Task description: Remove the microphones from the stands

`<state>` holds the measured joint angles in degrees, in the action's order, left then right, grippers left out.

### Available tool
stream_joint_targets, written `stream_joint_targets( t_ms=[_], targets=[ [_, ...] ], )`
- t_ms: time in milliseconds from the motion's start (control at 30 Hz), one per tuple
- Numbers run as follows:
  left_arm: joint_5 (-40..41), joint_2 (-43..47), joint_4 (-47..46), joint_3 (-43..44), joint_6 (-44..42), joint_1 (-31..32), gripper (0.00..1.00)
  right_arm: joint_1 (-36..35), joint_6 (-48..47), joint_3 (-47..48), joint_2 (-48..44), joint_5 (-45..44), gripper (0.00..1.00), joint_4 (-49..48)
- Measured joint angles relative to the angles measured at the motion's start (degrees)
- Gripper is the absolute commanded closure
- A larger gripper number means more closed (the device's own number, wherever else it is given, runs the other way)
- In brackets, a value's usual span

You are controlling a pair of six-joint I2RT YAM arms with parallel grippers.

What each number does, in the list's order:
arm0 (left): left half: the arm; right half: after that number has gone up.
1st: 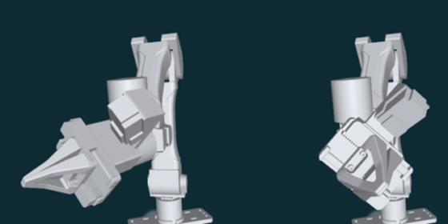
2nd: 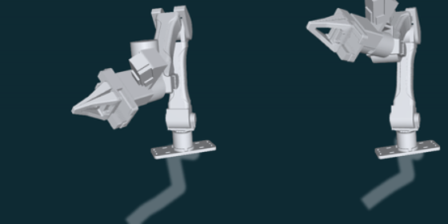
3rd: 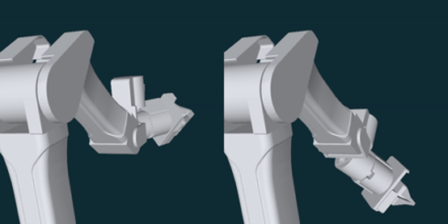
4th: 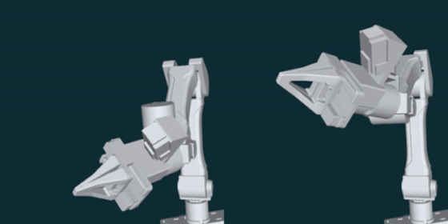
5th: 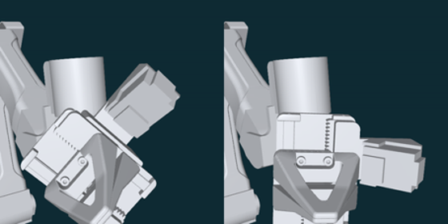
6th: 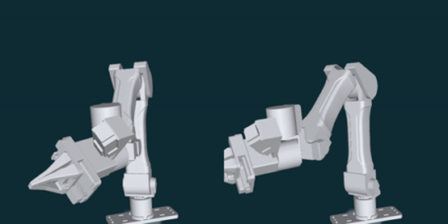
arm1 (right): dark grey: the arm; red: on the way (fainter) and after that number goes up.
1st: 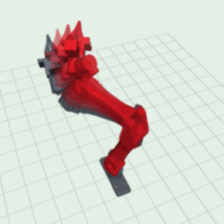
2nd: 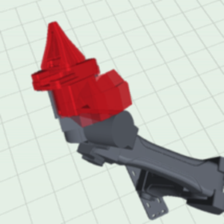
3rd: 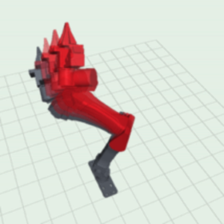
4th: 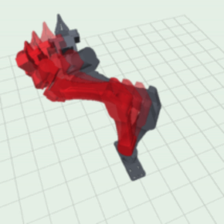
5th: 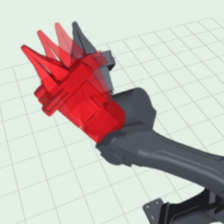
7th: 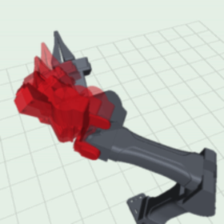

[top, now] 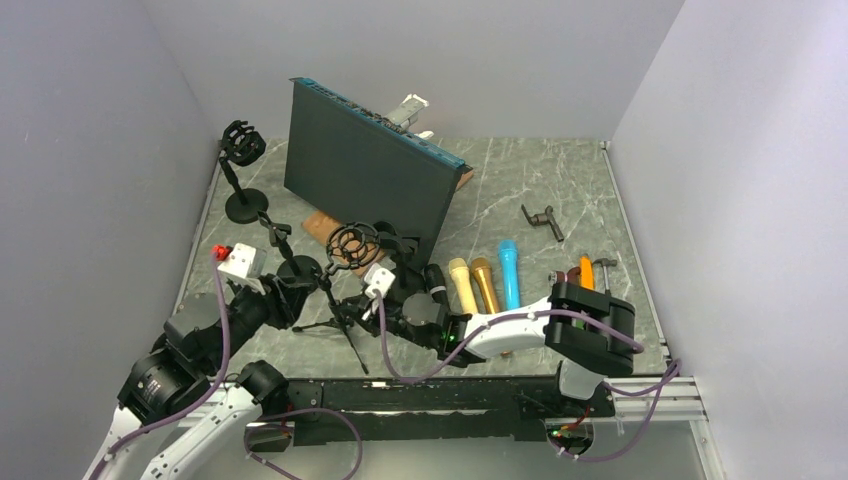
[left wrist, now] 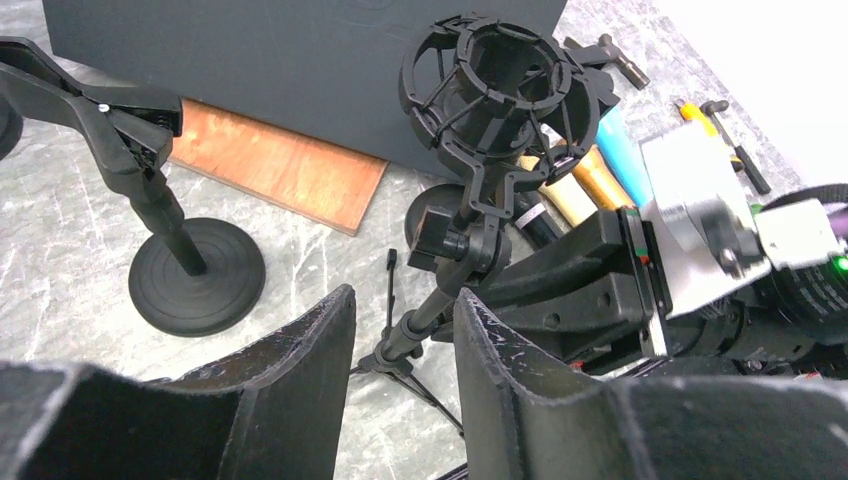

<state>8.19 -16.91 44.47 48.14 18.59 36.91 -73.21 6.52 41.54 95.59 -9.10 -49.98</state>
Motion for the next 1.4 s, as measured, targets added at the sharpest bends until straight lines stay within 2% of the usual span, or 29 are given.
stream_joint_targets(
  t_ms=[433, 867, 1000, 1067, 1133, 1167, 1233, 1400],
  targets=[
    [1.14, 0.33, 0.02, 0.11, 0.68, 0.00, 0.57, -7.82, -28.02, 2.58, 3.78, -16.35, 1.00, -2.05],
    [2.38, 3.34, 0.85, 0.09, 1.14, 0.00, 0.57, -11.17, -50.95, 4.55, 9.60, -26.80, 1.00, -2.75],
    [2.23, 3.32, 0.85, 0.02, 1.64, 0.00, 0.45, -11.39, -51.84, 3.32, 9.97, -28.11, 1.00, -0.20],
    [1.99, 3.28, 0.79, -0.13, 2.01, 0.00, 0.42, -11.39, -50.07, 2.64, 8.90, -28.20, 0.88, 0.81],
    [1.38, 3.13, 0.52, -0.44, 2.08, 0.00, 0.40, -11.39, -47.39, 1.79, 7.21, -28.44, 0.61, 1.53],
    [0.81, 2.93, 0.39, -0.59, 2.05, 0.00, 0.40, -11.39, -45.70, 1.44, 6.25, -28.68, 0.51, 1.99],
    [0.09, 2.40, 0.35, -0.70, 2.03, 0.00, 0.39, -11.39, -41.90, 1.05, 4.52, -29.22, 0.42, 3.52],
    [-0.96, 1.51, -0.42, -0.79, 1.81, 0.00, 0.39, -11.39, -28.81, -0.63, -0.26, -28.65, 0.31, 9.53]
  ],
)
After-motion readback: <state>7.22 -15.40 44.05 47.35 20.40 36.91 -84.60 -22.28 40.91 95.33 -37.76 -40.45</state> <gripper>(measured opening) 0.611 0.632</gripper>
